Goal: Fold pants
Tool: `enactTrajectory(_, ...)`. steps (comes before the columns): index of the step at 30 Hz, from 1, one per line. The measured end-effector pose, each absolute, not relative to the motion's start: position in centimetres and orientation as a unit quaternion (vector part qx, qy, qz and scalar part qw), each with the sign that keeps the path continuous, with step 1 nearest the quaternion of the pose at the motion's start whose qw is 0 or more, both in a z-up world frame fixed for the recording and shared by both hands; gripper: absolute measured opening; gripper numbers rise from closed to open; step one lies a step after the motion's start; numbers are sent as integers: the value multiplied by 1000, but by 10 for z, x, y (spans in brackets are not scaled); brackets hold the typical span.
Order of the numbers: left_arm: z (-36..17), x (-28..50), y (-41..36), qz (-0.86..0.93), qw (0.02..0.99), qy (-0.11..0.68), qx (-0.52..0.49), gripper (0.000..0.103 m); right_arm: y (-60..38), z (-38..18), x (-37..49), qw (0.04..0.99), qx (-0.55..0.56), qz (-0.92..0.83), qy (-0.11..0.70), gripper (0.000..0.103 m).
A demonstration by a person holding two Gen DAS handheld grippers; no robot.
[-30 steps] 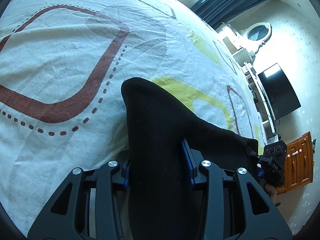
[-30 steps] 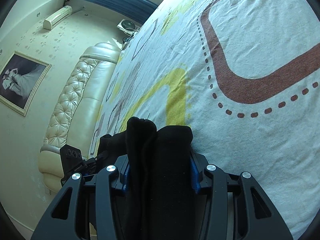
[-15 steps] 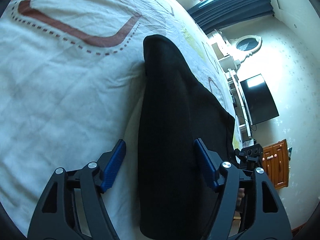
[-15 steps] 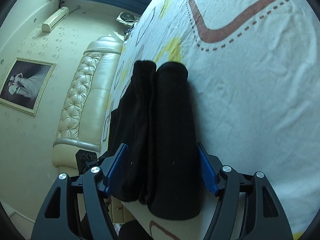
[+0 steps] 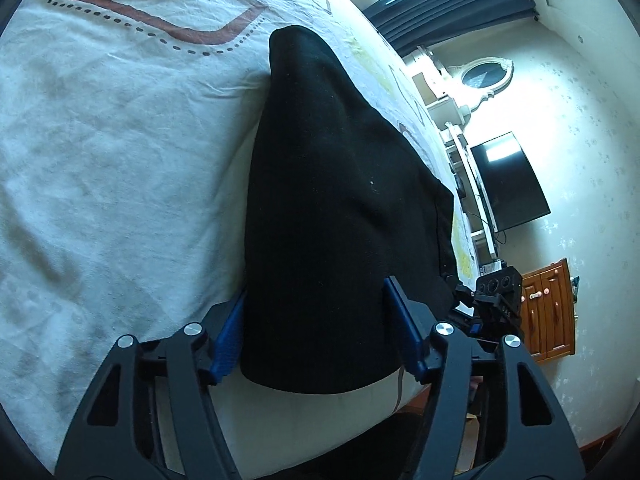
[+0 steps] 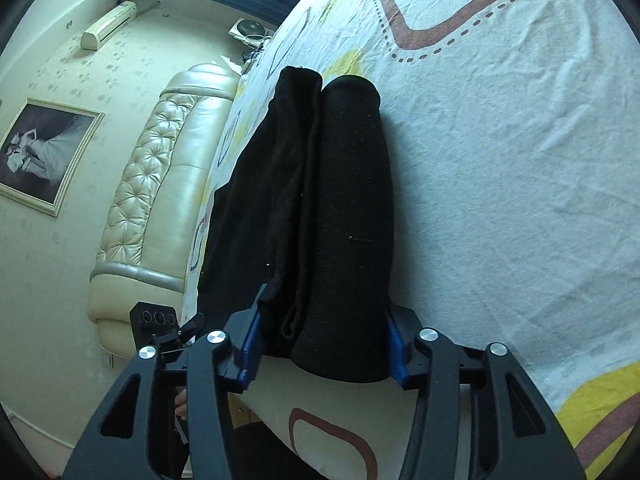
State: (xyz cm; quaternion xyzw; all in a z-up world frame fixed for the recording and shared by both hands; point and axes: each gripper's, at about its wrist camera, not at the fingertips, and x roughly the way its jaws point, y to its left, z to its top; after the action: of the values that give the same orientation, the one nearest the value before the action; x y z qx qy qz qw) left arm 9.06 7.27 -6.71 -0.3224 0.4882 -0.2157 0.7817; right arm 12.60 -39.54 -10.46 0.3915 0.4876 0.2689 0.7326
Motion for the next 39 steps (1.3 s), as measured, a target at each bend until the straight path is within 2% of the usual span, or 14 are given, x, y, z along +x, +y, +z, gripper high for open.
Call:
enactTrajectory(3, -63, 91, 71, -206, 786, 496, -306, 51, -397, -104, 124, 730, 399, 269, 486, 44)
enactTrajectory(7, -54, 93, 67, -188, 790, 502, -299, 47, -398, -100, 122, 726, 408, 268, 485, 41)
enactTrajectory(23, -56, 91, 70, -197, 784, 506, -301, 46, -411, -112, 105, 707, 425, 271, 496, 40)
enactTrajectory(33, -59, 86, 69, -206, 787, 499, -298, 49, -415, -118, 104, 702, 433, 282, 490, 41)
enactTrajectory(39, -71, 87, 79, -216, 765, 501, -343, 62, -422, -123, 104, 689, 460, 295, 477, 44)
